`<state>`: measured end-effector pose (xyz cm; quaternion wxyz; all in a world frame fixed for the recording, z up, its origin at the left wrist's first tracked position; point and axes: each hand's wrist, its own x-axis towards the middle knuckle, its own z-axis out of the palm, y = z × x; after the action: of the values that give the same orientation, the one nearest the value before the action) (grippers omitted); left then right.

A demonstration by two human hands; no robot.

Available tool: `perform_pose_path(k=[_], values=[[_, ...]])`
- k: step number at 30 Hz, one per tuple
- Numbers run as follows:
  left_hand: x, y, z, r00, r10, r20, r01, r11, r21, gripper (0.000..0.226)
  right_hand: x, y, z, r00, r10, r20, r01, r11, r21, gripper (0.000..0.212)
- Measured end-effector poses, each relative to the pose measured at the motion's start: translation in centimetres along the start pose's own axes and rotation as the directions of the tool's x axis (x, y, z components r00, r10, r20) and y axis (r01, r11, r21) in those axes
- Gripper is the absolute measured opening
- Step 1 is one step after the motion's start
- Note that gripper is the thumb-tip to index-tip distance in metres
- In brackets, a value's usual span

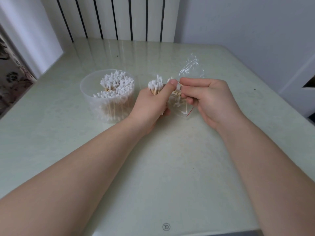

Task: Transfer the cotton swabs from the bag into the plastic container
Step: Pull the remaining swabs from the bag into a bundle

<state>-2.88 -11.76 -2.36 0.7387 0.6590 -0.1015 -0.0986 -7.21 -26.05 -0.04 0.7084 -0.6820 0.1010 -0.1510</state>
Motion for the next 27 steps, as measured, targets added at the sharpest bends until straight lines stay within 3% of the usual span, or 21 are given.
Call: perform_pose_path(k=[5,8,17,21,25,27], values=[[-0.2,0.1,0.1,1.0,0.028,-0.012,-0.029,0.998,-0.064,0.024,-0.3,0.1,0.8,0.997,-0.048,0.056,0.051,0.998,-0.041,0.022],[-0.1,0.1,0.2,0.999,0.03,-0.009,-0.031,0.993,-0.114,0.022,-0.4,-0.2,0.9,0.996,-0.064,0.067,0.068,0.996,-0.058,0.019],[0.0,0.2,0.3,0.997,-0.071,-0.019,0.063,0.962,-0.266,0.023,-0.1,-0.7,0.2,0.993,-0.068,-0.101,0.048,0.982,-0.185,0.035],[0.2,0.1,0.3,0.996,-0.051,-0.071,0.043,0.993,-0.107,0.019,-0.1,-1.0,0.1,0.99,-0.07,-0.12,0.057,0.993,-0.107,0.038],[0.1,-0.1,0.2,1.0,0.009,-0.021,-0.009,1.0,-0.012,0.041,-0.4,-0.8,0.4,0.994,-0.104,-0.03,0.104,0.995,0.002,0.032],[-0.1,0.0,0.3,0.999,0.047,0.006,-0.047,0.999,0.0,0.034,-0.6,-0.5,0.6,0.991,-0.132,0.035,0.133,0.99,-0.044,0.031]])
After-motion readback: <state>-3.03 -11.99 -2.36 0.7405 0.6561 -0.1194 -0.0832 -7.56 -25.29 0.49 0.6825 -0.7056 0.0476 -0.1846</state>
